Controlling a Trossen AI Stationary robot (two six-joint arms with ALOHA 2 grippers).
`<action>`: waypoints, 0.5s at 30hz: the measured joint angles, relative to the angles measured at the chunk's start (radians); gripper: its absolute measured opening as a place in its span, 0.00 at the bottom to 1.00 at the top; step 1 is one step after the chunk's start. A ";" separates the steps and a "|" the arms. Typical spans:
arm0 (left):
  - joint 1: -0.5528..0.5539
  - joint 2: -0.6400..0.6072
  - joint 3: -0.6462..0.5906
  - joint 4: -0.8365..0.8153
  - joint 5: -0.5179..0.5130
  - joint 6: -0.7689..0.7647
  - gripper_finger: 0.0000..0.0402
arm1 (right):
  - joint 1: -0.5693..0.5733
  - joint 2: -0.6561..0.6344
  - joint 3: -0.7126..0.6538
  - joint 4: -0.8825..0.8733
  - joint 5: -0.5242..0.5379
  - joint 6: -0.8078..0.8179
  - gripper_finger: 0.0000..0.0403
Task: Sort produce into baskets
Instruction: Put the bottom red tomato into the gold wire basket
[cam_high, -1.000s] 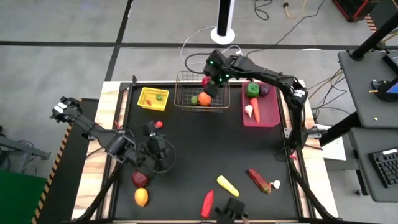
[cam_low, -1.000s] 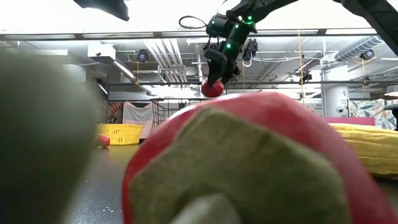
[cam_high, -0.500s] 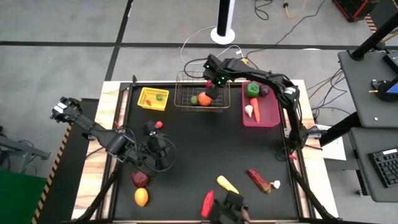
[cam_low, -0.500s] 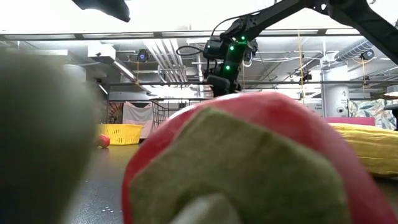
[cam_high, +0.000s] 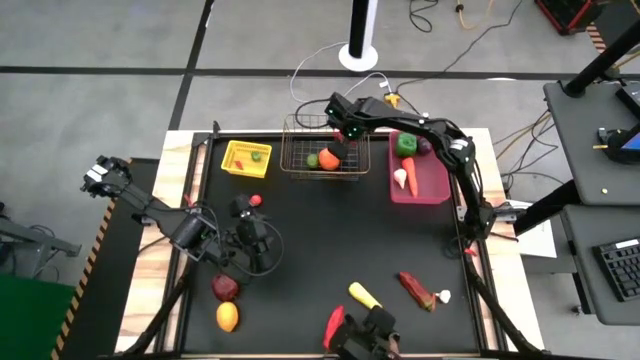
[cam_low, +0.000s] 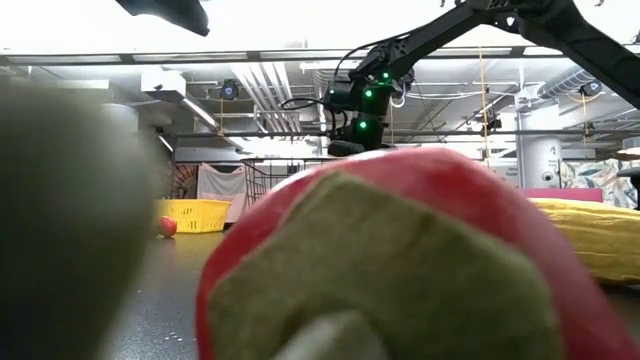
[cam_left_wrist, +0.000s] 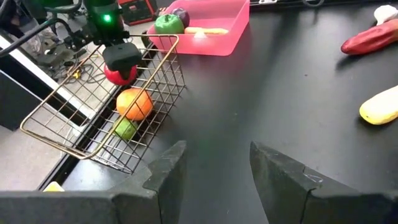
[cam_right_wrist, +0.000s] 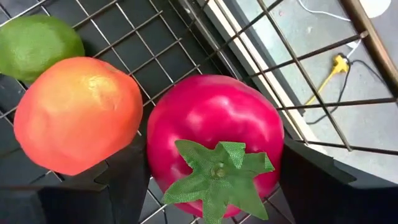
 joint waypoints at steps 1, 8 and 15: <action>0.000 0.000 0.000 0.000 0.000 0.001 0.40 | 0.000 0.000 0.000 0.000 0.000 0.002 0.72; 0.000 0.000 0.000 -0.002 0.000 0.003 0.40 | 0.000 0.000 0.000 -0.010 -0.045 -0.003 0.79; 0.000 0.000 0.000 -0.002 0.000 0.003 0.40 | 0.000 0.000 0.000 -0.012 -0.085 -0.003 0.86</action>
